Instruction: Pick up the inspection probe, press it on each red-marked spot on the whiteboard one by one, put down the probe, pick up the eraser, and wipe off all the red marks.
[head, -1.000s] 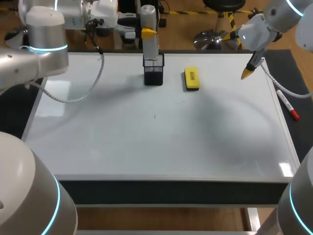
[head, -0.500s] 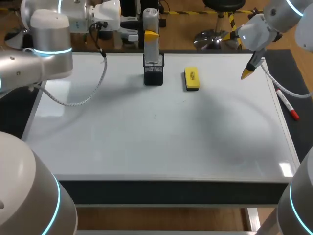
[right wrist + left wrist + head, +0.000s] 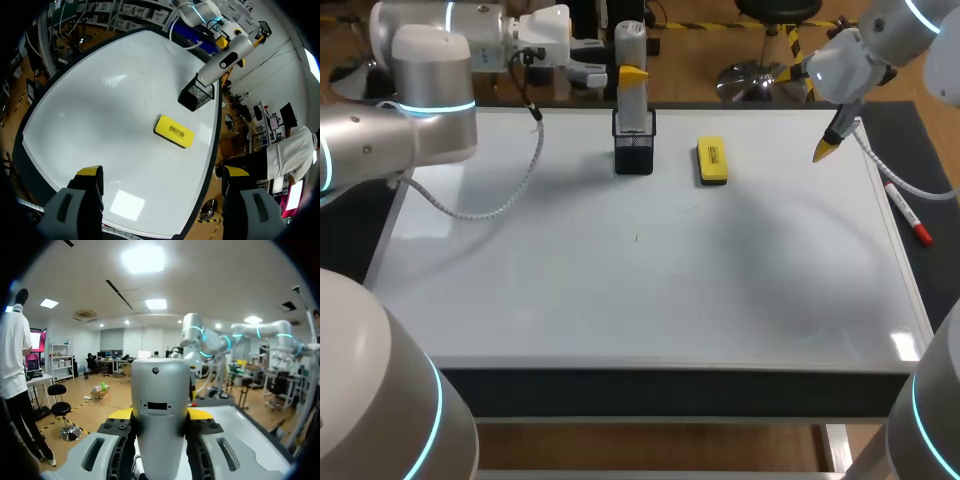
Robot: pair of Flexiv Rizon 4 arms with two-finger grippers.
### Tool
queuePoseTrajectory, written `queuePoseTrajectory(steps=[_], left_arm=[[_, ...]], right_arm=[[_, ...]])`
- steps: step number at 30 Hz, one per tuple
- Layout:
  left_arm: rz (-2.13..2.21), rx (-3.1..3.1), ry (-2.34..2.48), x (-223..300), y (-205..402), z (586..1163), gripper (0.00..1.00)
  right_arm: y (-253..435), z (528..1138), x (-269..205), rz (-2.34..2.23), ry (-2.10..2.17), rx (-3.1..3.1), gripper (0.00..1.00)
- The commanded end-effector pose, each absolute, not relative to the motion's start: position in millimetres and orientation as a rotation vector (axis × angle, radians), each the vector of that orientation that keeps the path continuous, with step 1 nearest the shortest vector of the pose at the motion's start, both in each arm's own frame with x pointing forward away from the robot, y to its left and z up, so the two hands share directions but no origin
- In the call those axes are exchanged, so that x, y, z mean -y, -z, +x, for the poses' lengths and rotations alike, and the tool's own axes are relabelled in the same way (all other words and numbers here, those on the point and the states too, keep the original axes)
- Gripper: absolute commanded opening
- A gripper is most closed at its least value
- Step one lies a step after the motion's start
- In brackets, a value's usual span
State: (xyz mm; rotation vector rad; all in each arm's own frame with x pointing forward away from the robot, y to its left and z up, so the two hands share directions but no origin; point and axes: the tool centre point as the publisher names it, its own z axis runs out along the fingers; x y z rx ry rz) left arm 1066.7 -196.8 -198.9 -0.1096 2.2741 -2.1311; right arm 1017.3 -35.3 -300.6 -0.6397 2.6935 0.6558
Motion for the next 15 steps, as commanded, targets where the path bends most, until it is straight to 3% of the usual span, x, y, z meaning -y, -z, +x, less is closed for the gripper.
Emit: queuePoseTrajectory(steps=[1,15], left_arm=[[-0.113,-2.276,2.137,200,205,1073,0.00],[-0.154,-2.277,2.134,200,222,1085,0.00]], right_arm=[[300,1018,35,-0.642,-0.651,-2.697,1.00],[300,1018,35,-0.642,-0.651,-2.697,1.00]])
